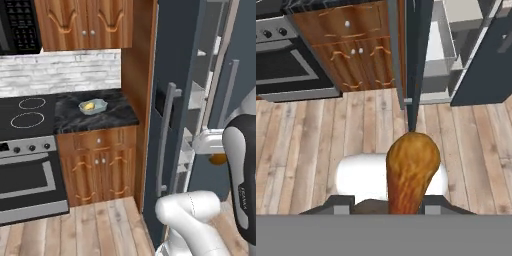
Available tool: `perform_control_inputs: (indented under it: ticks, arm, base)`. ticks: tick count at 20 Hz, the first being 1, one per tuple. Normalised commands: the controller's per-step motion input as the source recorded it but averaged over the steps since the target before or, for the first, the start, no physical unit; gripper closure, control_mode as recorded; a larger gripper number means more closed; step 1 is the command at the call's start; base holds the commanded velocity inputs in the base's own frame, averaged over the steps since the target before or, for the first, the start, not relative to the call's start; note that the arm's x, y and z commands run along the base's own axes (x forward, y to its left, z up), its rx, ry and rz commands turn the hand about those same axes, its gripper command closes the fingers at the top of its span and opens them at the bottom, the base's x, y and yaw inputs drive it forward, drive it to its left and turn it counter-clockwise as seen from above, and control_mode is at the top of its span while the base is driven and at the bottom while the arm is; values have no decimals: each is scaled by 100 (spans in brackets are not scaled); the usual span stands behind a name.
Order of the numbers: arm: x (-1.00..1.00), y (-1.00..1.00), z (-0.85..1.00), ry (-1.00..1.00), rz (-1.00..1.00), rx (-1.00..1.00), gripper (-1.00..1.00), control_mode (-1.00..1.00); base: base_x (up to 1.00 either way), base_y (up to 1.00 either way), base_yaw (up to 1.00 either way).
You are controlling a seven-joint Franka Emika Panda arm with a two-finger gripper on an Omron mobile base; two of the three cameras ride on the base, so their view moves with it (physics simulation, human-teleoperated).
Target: Take the mushroom and potato out of the freezer and place them in the tupperware container on the counter. Then put the tupperware containing the vegetables back in the freezer.
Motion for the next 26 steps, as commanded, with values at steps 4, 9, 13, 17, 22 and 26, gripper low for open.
perform_control_inputs:
  ticks: [4,9,13,17,22,26]
  arm:
    - [0,0,0,0,0,0,100,100]
    - [0,0,0,0,0,0,100,100]
    - [0,0,0,0,0,0,100,100]
    - [0,0,0,0,0,0,100,100]
    - [0,0,0,0,0,0,100,100]
    - [0,0,0,0,0,0,100,100]
  base:
    - [5,100,-25]
    - [67,100,-27]
    - [98,91,-27]
    - [100,53,-24]
    - [100,10,-18]
    - [91,0,-11]
